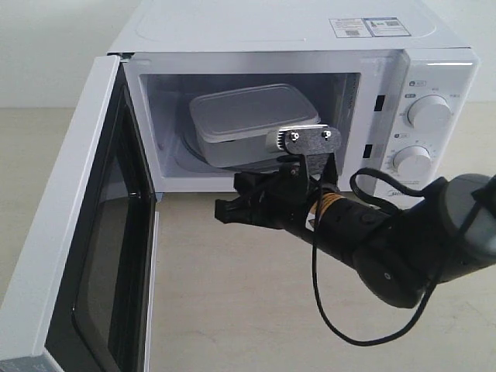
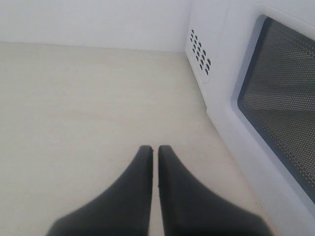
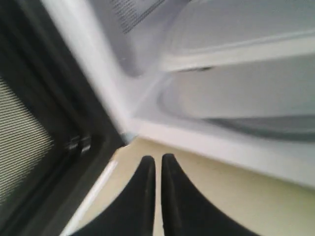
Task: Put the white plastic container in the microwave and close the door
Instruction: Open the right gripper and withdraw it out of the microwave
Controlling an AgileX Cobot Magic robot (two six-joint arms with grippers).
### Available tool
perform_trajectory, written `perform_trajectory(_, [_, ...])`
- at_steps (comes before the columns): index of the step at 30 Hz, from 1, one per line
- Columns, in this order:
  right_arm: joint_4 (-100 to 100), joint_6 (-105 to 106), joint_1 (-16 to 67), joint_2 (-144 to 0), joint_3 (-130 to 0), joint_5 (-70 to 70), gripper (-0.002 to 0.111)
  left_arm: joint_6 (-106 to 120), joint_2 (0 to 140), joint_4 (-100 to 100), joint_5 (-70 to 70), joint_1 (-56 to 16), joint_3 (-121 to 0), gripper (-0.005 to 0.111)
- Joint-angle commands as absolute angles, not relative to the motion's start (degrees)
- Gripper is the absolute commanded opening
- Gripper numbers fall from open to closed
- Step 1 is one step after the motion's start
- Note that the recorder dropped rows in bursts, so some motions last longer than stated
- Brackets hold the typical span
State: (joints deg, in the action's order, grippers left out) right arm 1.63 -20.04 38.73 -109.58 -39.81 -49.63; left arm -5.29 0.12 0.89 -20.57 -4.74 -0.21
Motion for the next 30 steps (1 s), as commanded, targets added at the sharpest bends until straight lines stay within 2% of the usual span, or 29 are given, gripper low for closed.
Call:
perform_trajectory(1, [-6.7, -11.9, 38.4, -112.6, -40.7, -57.4, 0.000, -5.8, 0.0, 0.6, -20.6, -4.6, 0.0, 0.004])
perform_trajectory(17, [-12.3, -8.6, 38.4, -123.4, -54.3, -57.3, 0.000, -5.8, 0.0, 0.6, -20.6, -4.6, 0.0, 0.004])
perform_trajectory(30, [-16.1, -0.7, 37.9, -127.7, -68.5, -45.9, 0.000, -5.8, 0.0, 0.6, -20.6, -4.6, 0.0, 0.004])
